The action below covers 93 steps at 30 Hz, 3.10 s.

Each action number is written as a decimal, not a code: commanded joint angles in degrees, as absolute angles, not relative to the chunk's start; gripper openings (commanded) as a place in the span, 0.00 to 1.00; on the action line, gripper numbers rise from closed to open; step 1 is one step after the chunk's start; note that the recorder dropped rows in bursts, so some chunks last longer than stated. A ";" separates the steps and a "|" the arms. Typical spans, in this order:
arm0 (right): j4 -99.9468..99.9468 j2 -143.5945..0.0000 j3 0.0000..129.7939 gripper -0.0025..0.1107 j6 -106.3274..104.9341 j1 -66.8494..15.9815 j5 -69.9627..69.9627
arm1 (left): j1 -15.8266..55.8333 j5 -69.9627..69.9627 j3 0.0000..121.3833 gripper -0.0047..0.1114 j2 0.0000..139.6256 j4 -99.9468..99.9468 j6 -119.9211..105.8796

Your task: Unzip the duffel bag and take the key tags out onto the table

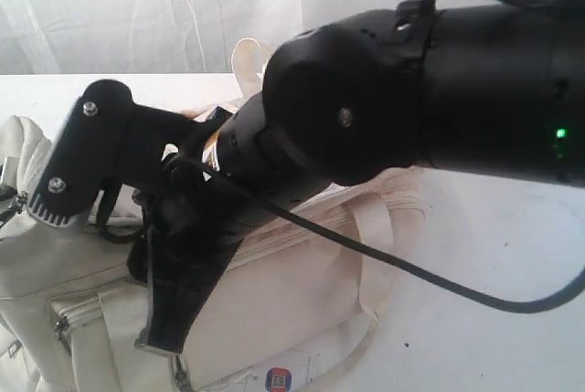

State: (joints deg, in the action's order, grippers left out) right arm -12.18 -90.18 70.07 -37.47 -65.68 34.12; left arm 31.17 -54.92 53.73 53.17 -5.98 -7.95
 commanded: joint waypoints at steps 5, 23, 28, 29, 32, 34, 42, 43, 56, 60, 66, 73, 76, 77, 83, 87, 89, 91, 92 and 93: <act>-14.54 -89.31 69.89 0.45 -42.44 -69.47 25.93 | 30.94 -56.99 54.08 0.04 51.28 -0.45 -14.28; -14.55 -94.70 69.89 0.28 -43.53 -71.12 17.80 | 30.94 -56.62 54.08 0.04 51.28 -0.45 -14.17; -14.55 -94.70 69.89 0.06 -43.24 -71.12 17.91 | 30.94 -56.62 54.08 0.04 51.28 -0.68 -14.17; -14.55 -94.70 69.89 0.02 -43.24 -71.12 18.02 | 30.94 -56.36 54.08 0.04 51.28 -1.29 -13.96; -14.55 -94.70 69.89 0.02 -43.24 -71.12 18.44 | 30.94 -55.43 54.08 0.04 51.28 -5.60 -10.53; -14.55 -94.70 69.89 0.02 -43.24 -71.12 19.03 | 30.94 -54.85 54.08 0.04 51.28 -9.07 -7.59; -14.55 -94.70 69.79 0.02 -41.99 -71.12 19.70 | 30.94 -51.58 54.08 0.04 51.38 -12.09 -7.07; -14.55 -94.70 69.79 0.02 -41.99 -71.12 19.85 | 30.94 -51.01 54.08 0.04 51.38 -12.65 -7.07; -14.55 -94.70 69.79 0.02 -41.99 -71.12 21.80 | 30.94 -47.08 53.97 0.04 55.32 -26.45 -1.14; -14.55 -94.70 69.79 0.02 -41.89 -71.12 21.92 | 30.94 -43.30 53.97 0.04 58.04 -35.28 4.85; -14.55 -94.70 69.79 0.02 -41.57 -71.12 22.47 | 30.94 -39.99 53.97 0.04 62.90 -50.68 10.93; -14.55 -94.70 69.79 0.02 -40.28 -71.12 23.05 | 26.84 -35.81 53.97 0.04 69.48 -63.48 19.68; -14.55 -94.70 69.69 0.02 -40.28 -71.12 23.55 | 23.44 -33.97 54.08 0.04 71.82 -63.48 19.68; -14.55 -94.70 69.72 0.02 -40.28 -71.12 23.73 | 22.67 -33.67 54.08 0.04 72.39 -63.48 19.68; -13.72 -94.70 68.79 0.02 -40.28 -71.12 23.75 | 20.59 -31.37 54.08 0.04 73.26 -62.00 19.53; -13.02 -94.70 68.55 0.02 -39.65 -71.12 23.73 | 20.59 -29.17 54.08 0.04 73.26 -62.00 19.53; -13.02 -94.70 68.55 0.02 -39.65 -71.12 23.73 | 20.59 -28.91 54.08 0.04 73.26 -62.00 19.53; -13.02 -94.70 68.55 0.02 -39.65 -71.12 23.73 | 20.59 -28.91 54.08 0.04 73.26 -62.00 19.53; -13.03 -94.70 68.55 0.02 -39.52 -71.12 23.73 | 20.59 -28.91 54.08 0.04 73.26 -62.00 19.53; -13.03 -94.70 68.55 0.02 -39.19 -71.12 23.73 | 20.59 -28.77 54.08 0.05 73.26 -62.12 19.33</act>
